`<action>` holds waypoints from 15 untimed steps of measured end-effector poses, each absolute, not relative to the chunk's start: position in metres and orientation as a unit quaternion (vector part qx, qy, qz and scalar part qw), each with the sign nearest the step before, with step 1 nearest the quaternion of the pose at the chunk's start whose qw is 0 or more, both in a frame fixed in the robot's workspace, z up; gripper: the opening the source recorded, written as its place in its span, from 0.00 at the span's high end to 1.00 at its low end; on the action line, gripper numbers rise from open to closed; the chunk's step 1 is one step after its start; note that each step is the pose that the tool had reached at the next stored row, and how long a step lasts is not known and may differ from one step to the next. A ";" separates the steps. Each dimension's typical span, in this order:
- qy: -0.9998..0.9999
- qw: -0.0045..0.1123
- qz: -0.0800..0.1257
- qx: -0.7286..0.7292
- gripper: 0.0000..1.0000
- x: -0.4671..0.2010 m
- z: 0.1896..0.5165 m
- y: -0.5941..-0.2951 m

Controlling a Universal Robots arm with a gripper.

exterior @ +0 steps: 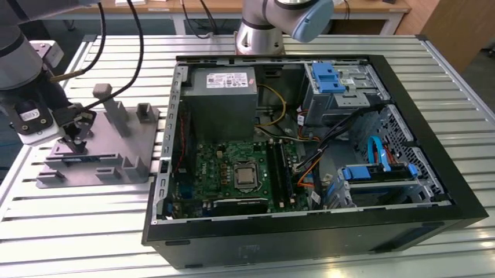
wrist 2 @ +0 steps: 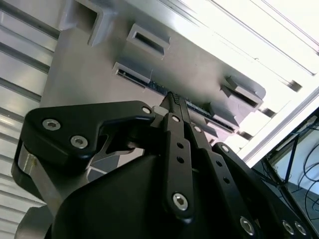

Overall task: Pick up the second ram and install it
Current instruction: 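Reach for the second ram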

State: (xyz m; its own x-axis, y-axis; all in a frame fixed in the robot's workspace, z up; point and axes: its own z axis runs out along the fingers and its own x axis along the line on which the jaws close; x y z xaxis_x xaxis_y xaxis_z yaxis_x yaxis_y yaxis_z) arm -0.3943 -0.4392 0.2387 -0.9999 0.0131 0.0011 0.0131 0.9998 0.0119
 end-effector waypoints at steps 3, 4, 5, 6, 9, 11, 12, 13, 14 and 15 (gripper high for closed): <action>-1.000 0.000 -0.006 -0.006 0.90 -0.394 0.231 -0.439; -1.000 0.000 -0.006 -0.006 0.90 -0.394 0.229 -0.439; -1.000 0.001 -0.006 -0.007 0.90 -0.395 0.229 -0.439; -1.000 0.001 -0.006 -0.006 0.90 -0.396 0.228 -0.439; -1.000 0.000 -0.006 -0.006 0.90 -0.396 0.228 -0.439; -1.000 0.000 -0.006 -0.006 0.90 -0.397 0.228 -0.439; -1.000 0.000 -0.006 -0.006 0.90 -0.397 0.228 -0.439; -1.000 0.000 -0.006 -0.006 0.90 -0.397 0.228 -0.439; -1.000 0.000 -0.006 -0.006 0.90 -0.397 0.228 -0.439; -1.000 0.000 -0.006 -0.006 0.90 -0.397 0.228 -0.439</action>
